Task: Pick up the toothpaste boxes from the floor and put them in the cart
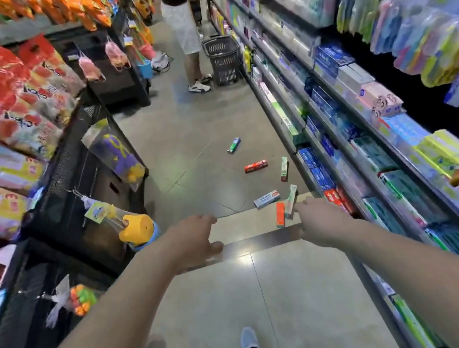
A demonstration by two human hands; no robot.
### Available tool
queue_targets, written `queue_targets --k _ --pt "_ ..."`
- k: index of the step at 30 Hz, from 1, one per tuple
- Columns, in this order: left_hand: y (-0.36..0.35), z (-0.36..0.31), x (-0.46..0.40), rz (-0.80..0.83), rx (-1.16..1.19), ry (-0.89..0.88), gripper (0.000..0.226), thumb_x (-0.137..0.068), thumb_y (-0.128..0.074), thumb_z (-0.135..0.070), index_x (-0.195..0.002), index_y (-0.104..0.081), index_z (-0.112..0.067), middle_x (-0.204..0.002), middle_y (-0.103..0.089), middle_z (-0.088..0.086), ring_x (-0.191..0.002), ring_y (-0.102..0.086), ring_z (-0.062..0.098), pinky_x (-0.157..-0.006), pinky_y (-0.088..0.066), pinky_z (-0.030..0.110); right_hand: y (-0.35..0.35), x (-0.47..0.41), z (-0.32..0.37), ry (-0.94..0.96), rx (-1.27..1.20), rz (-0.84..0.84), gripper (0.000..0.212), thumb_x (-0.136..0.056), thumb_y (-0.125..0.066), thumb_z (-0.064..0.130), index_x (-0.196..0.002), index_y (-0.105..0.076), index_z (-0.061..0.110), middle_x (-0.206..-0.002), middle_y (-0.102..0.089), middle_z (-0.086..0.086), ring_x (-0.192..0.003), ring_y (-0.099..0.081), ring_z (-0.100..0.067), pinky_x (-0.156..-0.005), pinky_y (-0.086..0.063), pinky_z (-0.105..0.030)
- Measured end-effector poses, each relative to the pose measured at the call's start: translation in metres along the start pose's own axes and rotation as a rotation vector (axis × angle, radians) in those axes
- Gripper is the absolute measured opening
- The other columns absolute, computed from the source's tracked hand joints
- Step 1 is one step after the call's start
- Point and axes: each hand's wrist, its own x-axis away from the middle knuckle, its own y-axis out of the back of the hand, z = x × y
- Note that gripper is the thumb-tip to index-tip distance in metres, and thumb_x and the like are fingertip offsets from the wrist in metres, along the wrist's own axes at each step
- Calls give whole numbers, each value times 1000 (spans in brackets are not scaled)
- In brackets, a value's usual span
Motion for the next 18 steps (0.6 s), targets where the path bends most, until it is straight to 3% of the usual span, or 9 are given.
queue_targets --k 6,9,18 --pt "56 52 -101 73 -21 -71 62 -93 -55 -41 -147 -33 -18 -146 -40 5 -131 -41 23 -101 -36 30 37 -87 16 -148 -62 -17 48 -87 -60 28 -131 -48 16 -128 -52 -9 -117 -51 -28 -97 -46 -41" --pt "77 64 -151 73 -21 -107 64 -92 -55 -44 -147 -32 -19 -147 -39 4 -132 -41 24 -105 -37 33 52 -121 15 -203 -81 -15 62 -86 -62 31 -142 -39 15 -135 -48 -9 -124 -49 -28 -102 -43 -40" --pt "115 47 -316 129 -93 -231 66 -90 -55 -47 -146 -32 -22 -144 -39 3 -130 -41 26 -102 -41 41 71 -239 -39 -237 -61 7 56 -88 -59 33 -139 -43 17 -137 -46 -7 -127 -45 -27 -105 -38 -38"
